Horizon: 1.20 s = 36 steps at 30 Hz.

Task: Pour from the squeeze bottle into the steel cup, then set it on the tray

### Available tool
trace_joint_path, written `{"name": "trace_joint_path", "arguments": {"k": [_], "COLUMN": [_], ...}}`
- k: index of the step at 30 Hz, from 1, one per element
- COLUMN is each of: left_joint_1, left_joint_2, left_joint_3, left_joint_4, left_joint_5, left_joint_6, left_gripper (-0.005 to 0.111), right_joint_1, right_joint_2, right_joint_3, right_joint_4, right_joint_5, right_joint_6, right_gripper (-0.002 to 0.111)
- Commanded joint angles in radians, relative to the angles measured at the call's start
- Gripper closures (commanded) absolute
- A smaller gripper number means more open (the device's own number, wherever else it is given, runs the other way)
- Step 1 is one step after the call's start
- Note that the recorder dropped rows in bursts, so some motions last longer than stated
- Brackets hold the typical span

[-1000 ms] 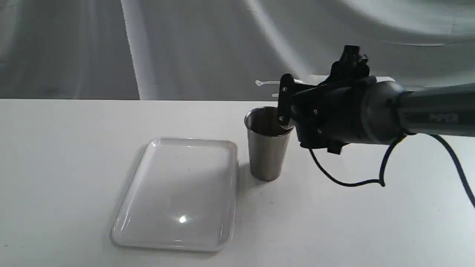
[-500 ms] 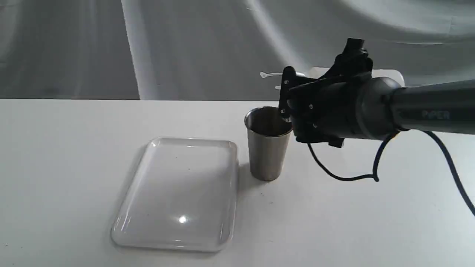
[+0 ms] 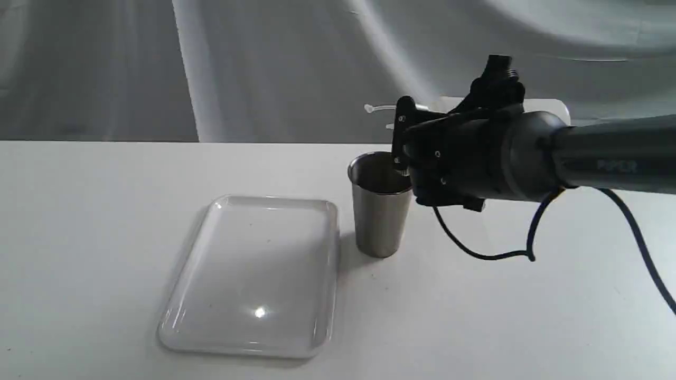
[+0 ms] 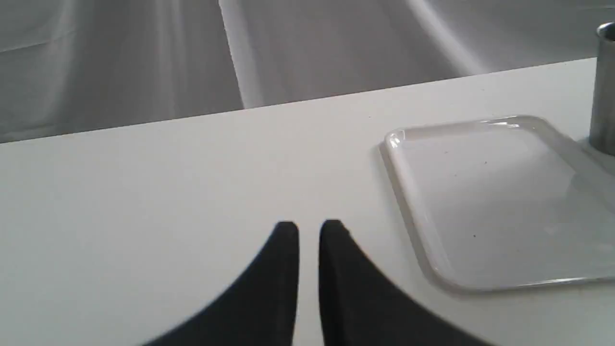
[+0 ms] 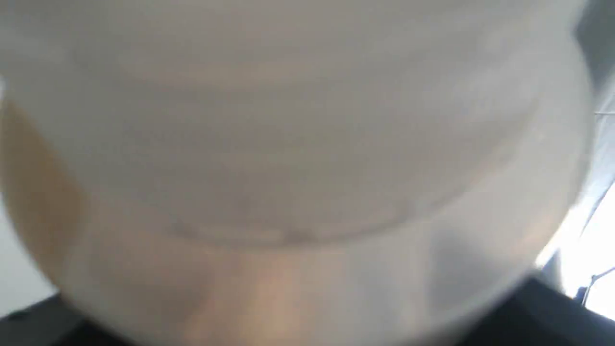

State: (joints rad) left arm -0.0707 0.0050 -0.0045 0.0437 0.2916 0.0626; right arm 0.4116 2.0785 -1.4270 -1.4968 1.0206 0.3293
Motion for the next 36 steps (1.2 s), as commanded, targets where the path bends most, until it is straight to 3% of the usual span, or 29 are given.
{"name": "trace_joint_path", "arguments": {"k": [1, 7, 36], "left_joint_1": [-0.003, -0.003, -0.003], "left_joint_2": [-0.005, -0.005, -0.005], "left_joint_3": [0.004, 0.004, 0.004], "left_joint_4": [0.001, 0.001, 0.001], "left_joint_5": [-0.007, -0.007, -0.007], "left_joint_6": [-0.002, -0.002, -0.002], "left_gripper": [0.098, 0.098, 0.098], "right_joint_1": [0.016, 0.018, 0.018], "right_joint_2": [-0.014, -0.014, -0.014], "right_joint_3": [-0.012, -0.012, -0.018], "right_joint_4": [-0.039, -0.046, -0.248], "right_joint_5": [0.020, 0.043, 0.096], "right_joint_6": [-0.077, -0.251, -0.390], "right_gripper": [0.056, 0.056, 0.056]}}
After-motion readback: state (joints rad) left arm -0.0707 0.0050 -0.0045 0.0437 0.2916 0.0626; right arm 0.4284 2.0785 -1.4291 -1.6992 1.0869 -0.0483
